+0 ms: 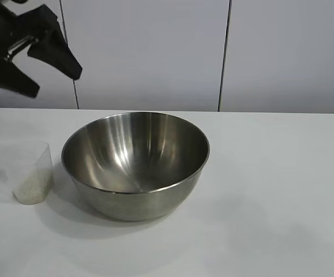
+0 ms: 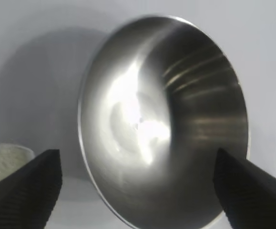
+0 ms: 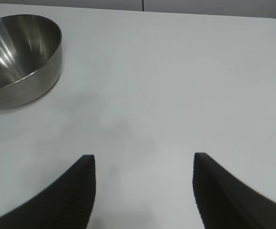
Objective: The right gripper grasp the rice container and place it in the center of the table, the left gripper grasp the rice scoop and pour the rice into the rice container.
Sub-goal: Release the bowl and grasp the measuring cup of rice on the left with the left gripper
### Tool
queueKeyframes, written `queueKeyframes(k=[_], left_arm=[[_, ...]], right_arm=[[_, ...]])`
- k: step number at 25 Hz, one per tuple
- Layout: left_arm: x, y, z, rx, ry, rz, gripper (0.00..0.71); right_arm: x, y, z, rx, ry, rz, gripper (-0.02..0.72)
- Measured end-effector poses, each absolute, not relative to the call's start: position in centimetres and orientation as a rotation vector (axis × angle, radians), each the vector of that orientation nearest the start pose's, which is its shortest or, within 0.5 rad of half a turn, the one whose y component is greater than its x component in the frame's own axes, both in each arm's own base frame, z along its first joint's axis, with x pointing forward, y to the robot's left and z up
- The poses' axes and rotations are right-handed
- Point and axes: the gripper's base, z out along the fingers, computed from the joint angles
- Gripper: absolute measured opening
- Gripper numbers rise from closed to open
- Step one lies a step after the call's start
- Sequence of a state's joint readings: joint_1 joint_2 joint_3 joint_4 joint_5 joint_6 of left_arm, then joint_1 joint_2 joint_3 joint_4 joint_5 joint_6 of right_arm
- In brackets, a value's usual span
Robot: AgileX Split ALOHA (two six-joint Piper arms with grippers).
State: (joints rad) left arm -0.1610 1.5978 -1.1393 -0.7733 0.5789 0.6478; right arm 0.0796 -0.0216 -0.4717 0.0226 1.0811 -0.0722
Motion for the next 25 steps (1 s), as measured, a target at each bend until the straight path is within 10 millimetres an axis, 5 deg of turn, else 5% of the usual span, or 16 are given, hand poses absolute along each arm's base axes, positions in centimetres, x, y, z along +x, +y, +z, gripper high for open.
queueKeyframes(k=[6, 14, 19, 25], left_arm=[[31.6, -6.8, 31.6, 0.328, 2.053, -0.265, 0.594], [28.2, -4.9, 33.4, 0.303, 1.899, -0.058, 0.594], [24.4, -4.0, 30.9, 0.165, 1.939, -0.102, 0.594], [20.0, -3.6, 23.8, 0.105, 1.946, -0.199, 0.594]], right_arm=[[-0.6, 0.1, 26.8, -0.158, 2.065, 0.032, 0.409], [-0.6, 0.1, 26.8, -0.158, 2.065, 0.032, 0.409], [-0.6, 0.1, 26.8, -0.158, 2.065, 0.032, 0.409], [-0.6, 0.1, 26.8, -0.158, 2.066, 0.032, 0.409]])
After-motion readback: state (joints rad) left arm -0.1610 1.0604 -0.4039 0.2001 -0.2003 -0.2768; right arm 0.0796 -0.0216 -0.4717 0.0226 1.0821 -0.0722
